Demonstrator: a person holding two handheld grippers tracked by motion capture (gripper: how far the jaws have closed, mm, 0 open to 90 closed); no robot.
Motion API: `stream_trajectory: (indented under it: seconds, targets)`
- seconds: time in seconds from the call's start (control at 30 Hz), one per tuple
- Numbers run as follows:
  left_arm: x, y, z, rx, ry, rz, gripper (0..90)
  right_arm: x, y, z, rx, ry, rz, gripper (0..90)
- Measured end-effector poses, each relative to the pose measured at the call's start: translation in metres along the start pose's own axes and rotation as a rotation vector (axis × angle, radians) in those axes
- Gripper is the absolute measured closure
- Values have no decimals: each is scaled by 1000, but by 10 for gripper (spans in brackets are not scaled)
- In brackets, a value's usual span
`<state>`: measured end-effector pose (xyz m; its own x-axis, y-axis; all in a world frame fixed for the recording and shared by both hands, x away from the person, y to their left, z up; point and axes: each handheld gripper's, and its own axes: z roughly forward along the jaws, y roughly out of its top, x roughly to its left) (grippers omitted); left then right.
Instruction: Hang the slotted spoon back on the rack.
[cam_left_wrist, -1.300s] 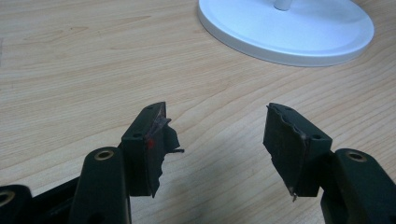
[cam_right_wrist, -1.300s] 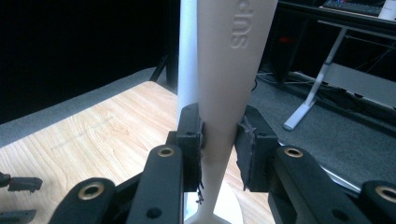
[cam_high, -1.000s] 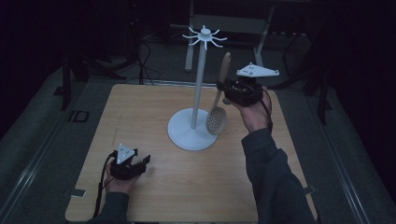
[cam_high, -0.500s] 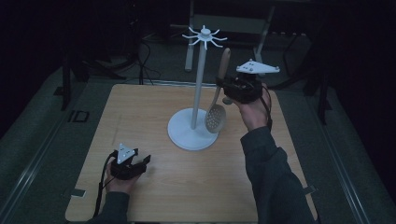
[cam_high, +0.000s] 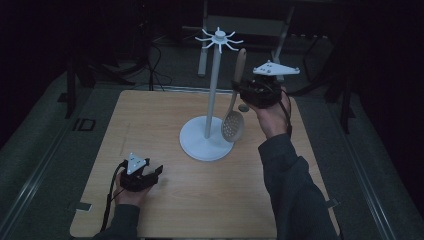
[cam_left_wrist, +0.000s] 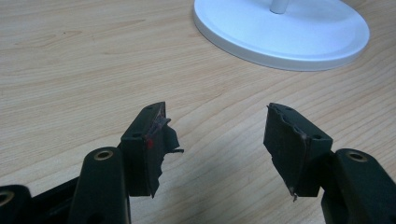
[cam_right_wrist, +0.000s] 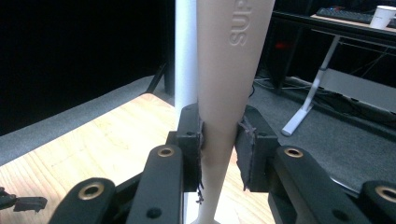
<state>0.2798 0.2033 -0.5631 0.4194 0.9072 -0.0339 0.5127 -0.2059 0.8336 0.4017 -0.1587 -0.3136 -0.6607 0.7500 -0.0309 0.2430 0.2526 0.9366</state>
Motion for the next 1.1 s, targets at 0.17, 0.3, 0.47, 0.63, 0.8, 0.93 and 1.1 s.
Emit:
stream_trajectory:
  seconds: [0.17,0.3,0.47,0.63,0.8,0.93,1.1]
  targets:
    - [0,0,0,-2,-1,-1,399,2,3,2,1,4,-6,727]
    - [0,0,0,0,-1,0,399,3,5,6,12,2,-8,727]
    - [0,0,0,-2,-1,-2,399,3,6,9,19,3,-2,727]
    - [0,0,0,-1,-2,-1,399,4,9,11,23,3,-4,727]
    - [0,0,0,2,-2,1,399,4,11,13,31,-1,-6,726]
    - [0,0,0,2,-2,0,398,4,12,15,36,-2,-6,726]
    - [-1,0,1,1,-3,2,398,5,12,18,41,-3,1,726]
